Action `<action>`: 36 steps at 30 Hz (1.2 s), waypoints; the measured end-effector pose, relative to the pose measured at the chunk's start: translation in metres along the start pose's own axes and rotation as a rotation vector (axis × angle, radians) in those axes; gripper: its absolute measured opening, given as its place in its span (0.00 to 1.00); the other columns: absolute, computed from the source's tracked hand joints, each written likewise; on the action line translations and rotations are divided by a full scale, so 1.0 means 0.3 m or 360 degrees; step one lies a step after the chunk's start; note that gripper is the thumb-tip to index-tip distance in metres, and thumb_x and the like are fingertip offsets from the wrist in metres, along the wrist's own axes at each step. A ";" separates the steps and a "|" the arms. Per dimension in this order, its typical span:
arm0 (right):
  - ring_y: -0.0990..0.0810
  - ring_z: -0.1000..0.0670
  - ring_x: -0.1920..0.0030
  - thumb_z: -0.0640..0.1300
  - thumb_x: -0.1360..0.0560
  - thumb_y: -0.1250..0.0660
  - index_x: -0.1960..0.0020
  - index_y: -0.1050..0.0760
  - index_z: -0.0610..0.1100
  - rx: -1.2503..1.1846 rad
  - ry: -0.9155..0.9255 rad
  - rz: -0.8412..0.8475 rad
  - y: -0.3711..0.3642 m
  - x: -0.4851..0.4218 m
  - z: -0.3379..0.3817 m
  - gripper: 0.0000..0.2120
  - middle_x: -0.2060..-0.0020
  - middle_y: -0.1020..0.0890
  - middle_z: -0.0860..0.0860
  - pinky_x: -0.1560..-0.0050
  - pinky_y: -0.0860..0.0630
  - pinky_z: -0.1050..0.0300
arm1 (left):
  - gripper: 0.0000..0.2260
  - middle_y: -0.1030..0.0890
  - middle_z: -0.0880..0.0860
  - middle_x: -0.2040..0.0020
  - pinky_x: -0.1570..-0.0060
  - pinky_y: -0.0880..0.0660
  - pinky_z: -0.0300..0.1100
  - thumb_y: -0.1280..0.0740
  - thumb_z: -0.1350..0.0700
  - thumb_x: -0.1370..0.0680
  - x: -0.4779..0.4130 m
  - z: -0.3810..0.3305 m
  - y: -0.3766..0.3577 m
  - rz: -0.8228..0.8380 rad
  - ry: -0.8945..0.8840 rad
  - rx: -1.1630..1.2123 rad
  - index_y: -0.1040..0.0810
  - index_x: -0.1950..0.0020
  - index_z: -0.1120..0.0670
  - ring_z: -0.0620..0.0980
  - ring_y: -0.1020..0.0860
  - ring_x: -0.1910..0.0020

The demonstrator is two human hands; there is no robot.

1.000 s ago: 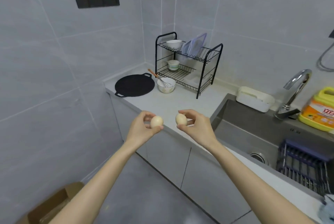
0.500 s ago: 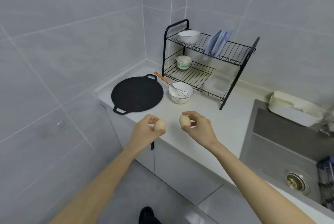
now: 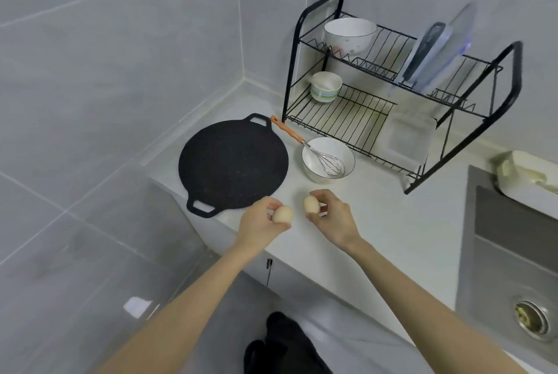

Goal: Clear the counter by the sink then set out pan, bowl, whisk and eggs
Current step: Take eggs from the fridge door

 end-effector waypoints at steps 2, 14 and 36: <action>0.20 0.50 0.54 0.41 0.28 0.31 0.40 0.26 0.47 0.0031 0.0003 0.0025 -0.024 -0.041 -0.008 0.17 0.49 0.18 0.50 0.50 0.23 0.58 | 0.17 0.22 0.44 0.50 0.57 0.27 0.35 0.24 0.55 0.33 -0.047 0.008 -0.010 0.0039 -0.0048 -0.0076 0.24 0.47 0.49 0.43 0.23 0.57; 0.20 0.46 0.54 0.39 0.27 0.34 0.42 0.26 0.46 0.0086 0.0001 0.0121 -0.089 -0.227 -0.052 0.14 0.56 0.20 0.53 0.49 0.23 0.51 | 0.16 0.22 0.45 0.50 0.51 0.26 0.41 0.26 0.61 0.33 -0.261 0.056 -0.069 0.0203 -0.0126 -0.0201 0.22 0.48 0.50 0.45 0.24 0.52; 0.22 0.49 0.50 0.39 0.25 0.34 0.37 0.26 0.47 0.0172 0.0175 0.0094 -0.053 -0.223 -0.066 0.18 0.44 0.20 0.51 0.48 0.26 0.58 | 0.23 0.24 0.47 0.42 0.49 0.30 0.35 0.25 0.59 0.32 -0.265 0.043 -0.081 0.0192 -0.0155 -0.0094 0.24 0.39 0.50 0.44 0.25 0.48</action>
Point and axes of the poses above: each hand's wrist, its own x-axis away from the middle knuckle, its own y-axis out of the back of the hand, z = x × y, the point moved 5 cm from there along -x, towards the middle knuckle
